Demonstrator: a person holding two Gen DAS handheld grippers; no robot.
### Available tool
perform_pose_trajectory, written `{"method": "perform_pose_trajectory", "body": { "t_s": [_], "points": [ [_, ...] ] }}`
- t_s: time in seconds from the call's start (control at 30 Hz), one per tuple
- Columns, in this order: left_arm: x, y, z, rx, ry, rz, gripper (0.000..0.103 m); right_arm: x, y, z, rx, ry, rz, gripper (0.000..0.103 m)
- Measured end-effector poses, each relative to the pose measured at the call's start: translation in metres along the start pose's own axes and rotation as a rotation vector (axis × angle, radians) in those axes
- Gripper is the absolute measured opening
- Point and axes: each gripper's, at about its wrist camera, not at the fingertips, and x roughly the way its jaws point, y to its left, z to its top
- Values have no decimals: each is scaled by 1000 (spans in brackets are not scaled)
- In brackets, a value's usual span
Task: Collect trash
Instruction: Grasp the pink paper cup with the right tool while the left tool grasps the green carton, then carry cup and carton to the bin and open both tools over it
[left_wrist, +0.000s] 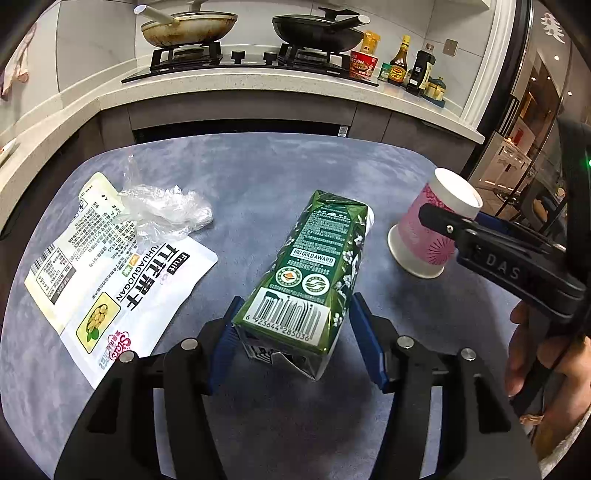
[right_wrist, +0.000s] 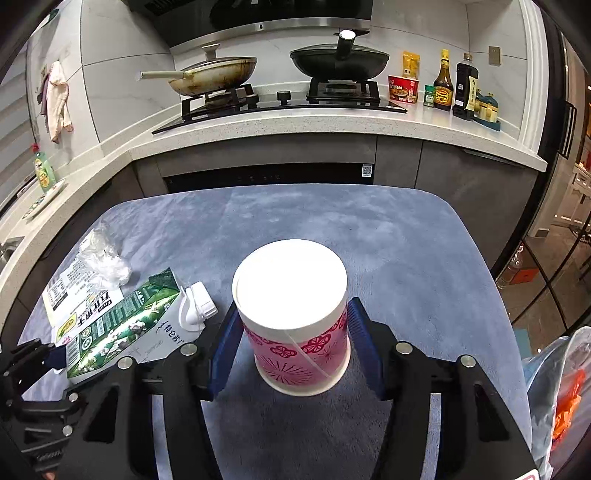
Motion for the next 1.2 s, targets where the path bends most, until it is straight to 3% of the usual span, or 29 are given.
{"method": "perform_pose_trajectory", "body": {
  "t_s": [0.37, 0.63, 0.93, 1.2],
  "points": [
    [-35, -30, 4, 35, -45, -41, 47, -53, -20, -7, 60, -76, 28, 54],
    [-68, -80, 10, 111, -75, -98, 45, -115, -74, -27, 140, -128, -19, 54],
    [-81, -179, 24, 244, -101, -217, 45, -178, -180, -66, 256, -150, -183, 54],
    [-67, -301, 43, 340, -104, -413, 45, -192, -272, -103, 390, -111, -308, 54]
  ]
}}
